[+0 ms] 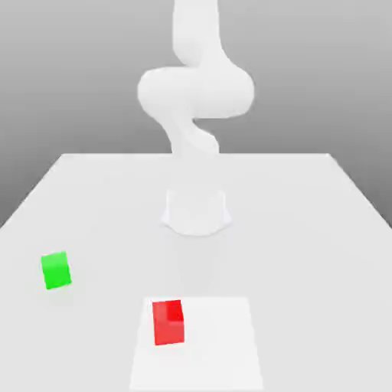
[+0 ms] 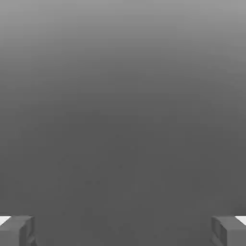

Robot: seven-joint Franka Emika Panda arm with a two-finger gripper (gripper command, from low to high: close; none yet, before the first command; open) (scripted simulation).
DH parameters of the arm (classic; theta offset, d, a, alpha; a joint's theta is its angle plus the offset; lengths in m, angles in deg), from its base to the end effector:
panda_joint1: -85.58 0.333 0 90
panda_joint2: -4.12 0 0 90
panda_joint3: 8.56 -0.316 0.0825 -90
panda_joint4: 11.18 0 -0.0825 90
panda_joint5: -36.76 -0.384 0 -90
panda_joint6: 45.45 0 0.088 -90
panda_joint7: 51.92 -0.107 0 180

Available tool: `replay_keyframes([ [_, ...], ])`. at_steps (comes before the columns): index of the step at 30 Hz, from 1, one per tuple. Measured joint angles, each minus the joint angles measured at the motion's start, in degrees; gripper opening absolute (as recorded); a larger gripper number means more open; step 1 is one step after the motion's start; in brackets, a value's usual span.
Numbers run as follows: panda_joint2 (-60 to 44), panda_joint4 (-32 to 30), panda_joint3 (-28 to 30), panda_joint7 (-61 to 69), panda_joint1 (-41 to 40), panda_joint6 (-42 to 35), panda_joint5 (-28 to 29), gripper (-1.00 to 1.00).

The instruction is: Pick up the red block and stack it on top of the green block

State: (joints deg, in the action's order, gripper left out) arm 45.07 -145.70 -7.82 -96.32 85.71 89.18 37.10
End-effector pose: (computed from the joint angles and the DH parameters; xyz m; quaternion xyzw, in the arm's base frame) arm 0.3802 -0.0057 0.6613 -0.8656 0.3573 -0.3247 0.1324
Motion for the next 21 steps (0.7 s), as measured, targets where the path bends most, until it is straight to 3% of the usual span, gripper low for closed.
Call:
replay_keyframes([
  [21, -44.34, -22.44, 5.49, 15.48, -0.52, 26.25, -1.58, 0.0],
])
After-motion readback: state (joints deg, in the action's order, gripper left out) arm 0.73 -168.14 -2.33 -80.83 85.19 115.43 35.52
